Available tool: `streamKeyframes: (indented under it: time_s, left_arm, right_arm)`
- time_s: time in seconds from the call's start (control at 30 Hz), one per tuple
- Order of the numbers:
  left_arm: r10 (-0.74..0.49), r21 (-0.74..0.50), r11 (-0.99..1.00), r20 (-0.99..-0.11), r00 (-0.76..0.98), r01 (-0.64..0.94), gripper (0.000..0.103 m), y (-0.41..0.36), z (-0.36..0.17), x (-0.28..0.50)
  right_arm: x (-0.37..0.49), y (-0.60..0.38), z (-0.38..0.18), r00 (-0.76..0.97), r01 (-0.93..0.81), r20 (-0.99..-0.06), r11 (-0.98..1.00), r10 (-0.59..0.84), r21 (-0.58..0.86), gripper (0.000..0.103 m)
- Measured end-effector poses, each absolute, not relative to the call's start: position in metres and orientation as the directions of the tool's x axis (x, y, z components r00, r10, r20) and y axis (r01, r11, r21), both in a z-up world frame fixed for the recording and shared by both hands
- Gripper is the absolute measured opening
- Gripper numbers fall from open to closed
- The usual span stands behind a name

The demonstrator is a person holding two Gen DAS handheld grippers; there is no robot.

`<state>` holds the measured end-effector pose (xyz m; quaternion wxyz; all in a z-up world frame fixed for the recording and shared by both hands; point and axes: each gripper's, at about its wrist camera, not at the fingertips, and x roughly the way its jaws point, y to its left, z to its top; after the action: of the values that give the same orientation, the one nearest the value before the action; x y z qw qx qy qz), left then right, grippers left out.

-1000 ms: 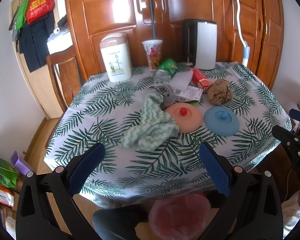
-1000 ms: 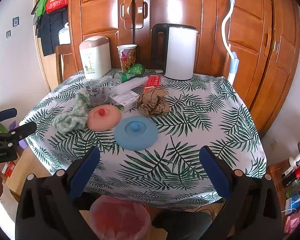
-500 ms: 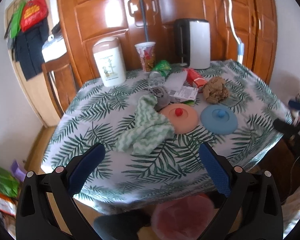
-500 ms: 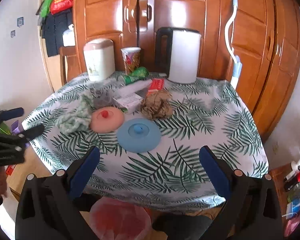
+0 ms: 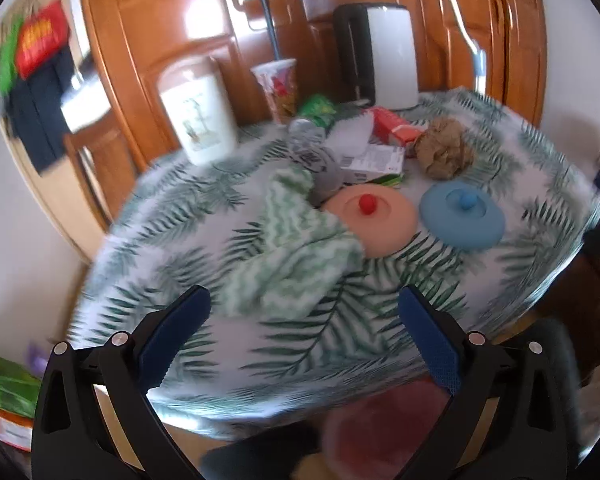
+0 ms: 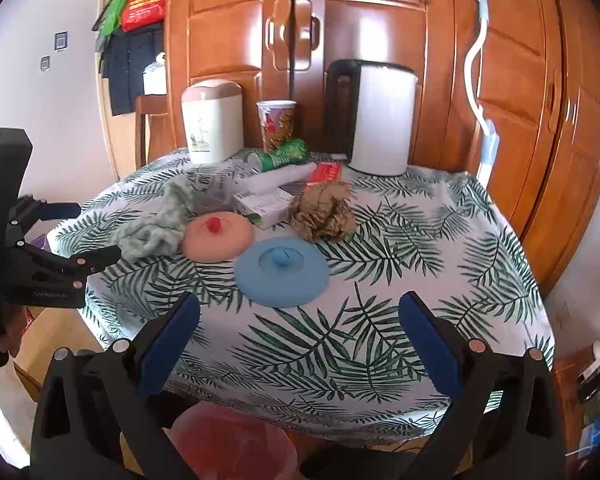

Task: Collect trash
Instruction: 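Grasp the green-white striped cloth with the left gripper while the right gripper grasps the blue lid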

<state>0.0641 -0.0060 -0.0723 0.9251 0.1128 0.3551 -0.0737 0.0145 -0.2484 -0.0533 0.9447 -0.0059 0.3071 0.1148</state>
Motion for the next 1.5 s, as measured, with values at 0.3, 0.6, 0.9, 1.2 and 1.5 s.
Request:
streamKeyframes:
  time_s: [0.3, 0.6, 0.9, 1.2, 1.5]
  left_arm:
    - [-0.071, 0.142, 0.964, -0.683, 0.727, 0.227, 0.097, -0.009, -0.09, 0.11]
    - [-0.106, 0.091, 0.968, -0.7, 0.706, 0.235, 0.088, -0.005, -0.101, 0.132]
    - [-0.178, -0.008, 0.968, -0.726, 0.664, 0.252, 0.051, 0.012, -0.116, 0.147]
    - [-0.18, -0.035, 0.973, -0.729, 0.66, 0.227, 0.051, 0.032, -0.117, 0.151]
    - [-0.177, -0.027, 0.973, -0.727, 0.663, 0.23, 0.053, 0.028, -0.12, 0.15]
  right_arm:
    - [0.041, -0.247, -0.069, 0.772, -0.196, -0.604, 0.978, 0.196, 0.067, 0.098]
    - [0.061, -0.238, -0.073, 0.764, -0.218, -0.606, 0.973, 0.221, 0.079, 0.098]
    - [0.069, -0.23, -0.077, 0.755, -0.223, -0.617, 0.972, 0.223, 0.078, 0.098]
    - [0.086, -0.219, -0.079, 0.757, -0.225, -0.619, 0.973, 0.212, 0.058, 0.098]
    - [0.113, -0.206, -0.096, 0.732, -0.238, -0.646, 0.97, 0.218, 0.058, 0.071]
